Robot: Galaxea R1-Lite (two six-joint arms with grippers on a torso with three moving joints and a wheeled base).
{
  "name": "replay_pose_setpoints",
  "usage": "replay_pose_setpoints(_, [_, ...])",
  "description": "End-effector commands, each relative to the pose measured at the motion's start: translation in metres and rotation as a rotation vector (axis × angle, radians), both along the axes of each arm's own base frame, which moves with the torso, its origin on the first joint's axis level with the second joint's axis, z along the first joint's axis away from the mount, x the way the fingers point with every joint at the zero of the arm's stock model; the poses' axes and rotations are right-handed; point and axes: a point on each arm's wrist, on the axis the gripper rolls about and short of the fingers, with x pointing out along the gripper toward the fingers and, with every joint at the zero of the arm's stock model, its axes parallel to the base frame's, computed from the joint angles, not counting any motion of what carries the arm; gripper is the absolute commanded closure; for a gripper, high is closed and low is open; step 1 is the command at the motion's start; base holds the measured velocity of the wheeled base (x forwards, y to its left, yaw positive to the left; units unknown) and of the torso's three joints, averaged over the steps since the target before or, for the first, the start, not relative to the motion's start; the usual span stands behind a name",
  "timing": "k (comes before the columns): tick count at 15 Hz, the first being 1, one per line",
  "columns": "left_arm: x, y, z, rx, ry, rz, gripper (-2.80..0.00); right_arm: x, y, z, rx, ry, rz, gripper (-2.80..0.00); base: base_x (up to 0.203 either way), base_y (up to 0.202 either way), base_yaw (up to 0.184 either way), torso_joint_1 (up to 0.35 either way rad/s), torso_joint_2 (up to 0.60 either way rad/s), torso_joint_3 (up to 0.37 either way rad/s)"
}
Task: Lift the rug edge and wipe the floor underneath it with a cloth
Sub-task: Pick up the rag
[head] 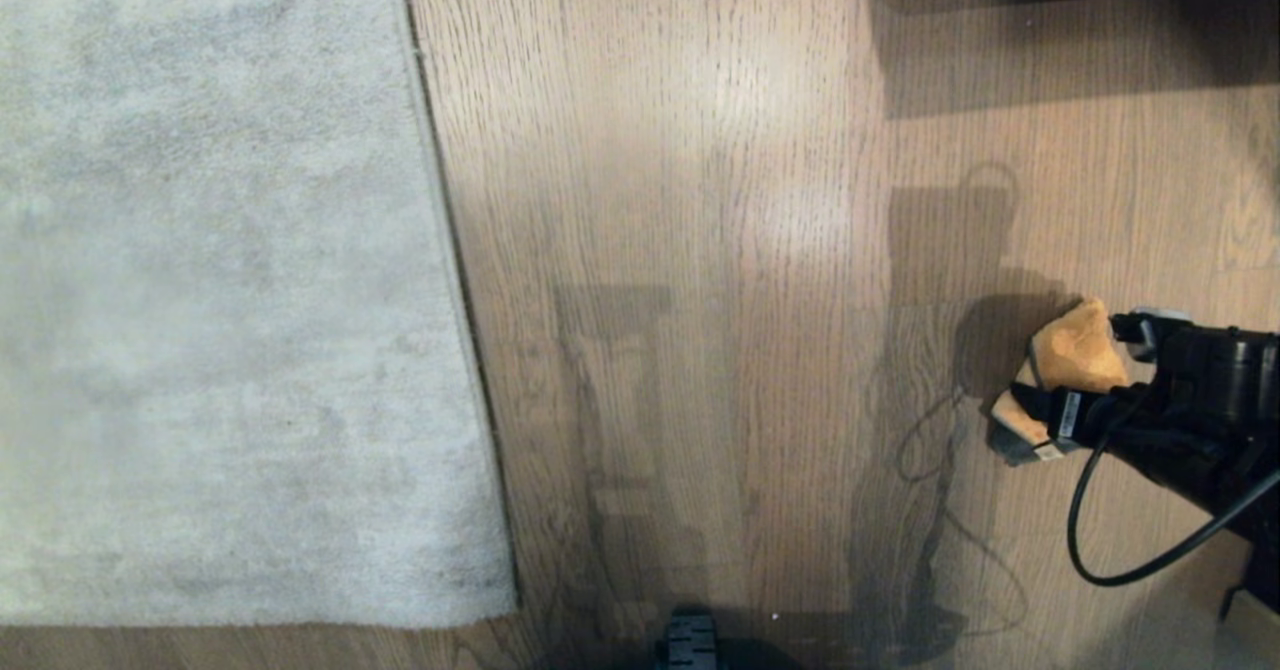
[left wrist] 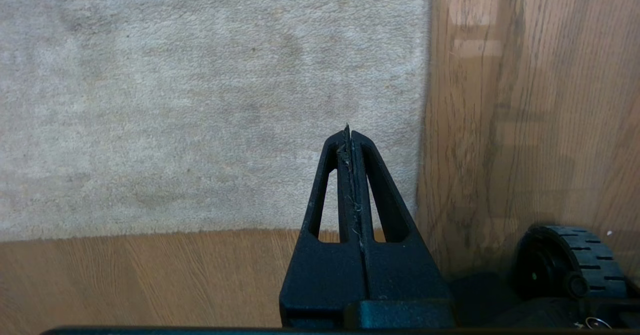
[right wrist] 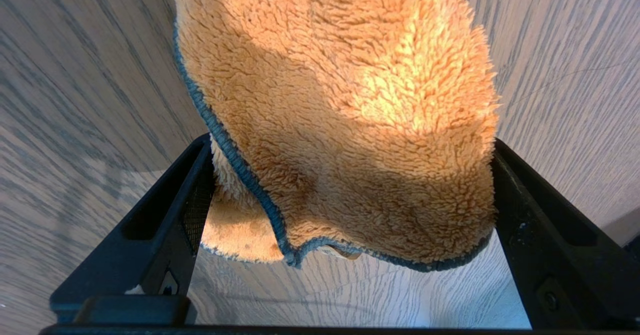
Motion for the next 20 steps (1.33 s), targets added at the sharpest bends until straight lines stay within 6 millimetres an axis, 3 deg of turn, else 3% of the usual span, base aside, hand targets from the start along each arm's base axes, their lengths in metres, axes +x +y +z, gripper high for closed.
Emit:
replay_pose_setpoints(1, [0.000, 0.000, 0.000, -0.001, -0.001, 0.000, 0.00, 0.001, 0.000, -0.001, 0.000, -0.002, -0.001, -2.80, 0.000, 0.000, 0.000, 0.000, 0.00, 0.000])
replay_pose_setpoints(16, [0.000, 0.000, 0.000, -0.001, 0.000, 0.000, 0.00, 0.009, 0.000, -0.009, -0.003, 0.017, 0.002, -2.80, 0.000, 0.000, 0.000, 0.000, 0.00, 0.000])
replay_pose_setpoints(17, [0.000, 0.000, 0.000, -0.001, -0.001, 0.000, 0.00, 0.010, 0.000, -0.009, -0.003, 0.016, 0.002, 0.00, 0.000, 0.000, 0.000, 0.000, 0.00, 0.000])
replay_pose_setpoints(20, [0.000, 0.000, 0.000, -0.001, -0.001, 0.000, 0.00, 0.013, -0.001, -0.008, -0.003, 0.008, 0.000, 0.00, 0.000, 0.000, 0.000, 0.000, 0.00, 0.000])
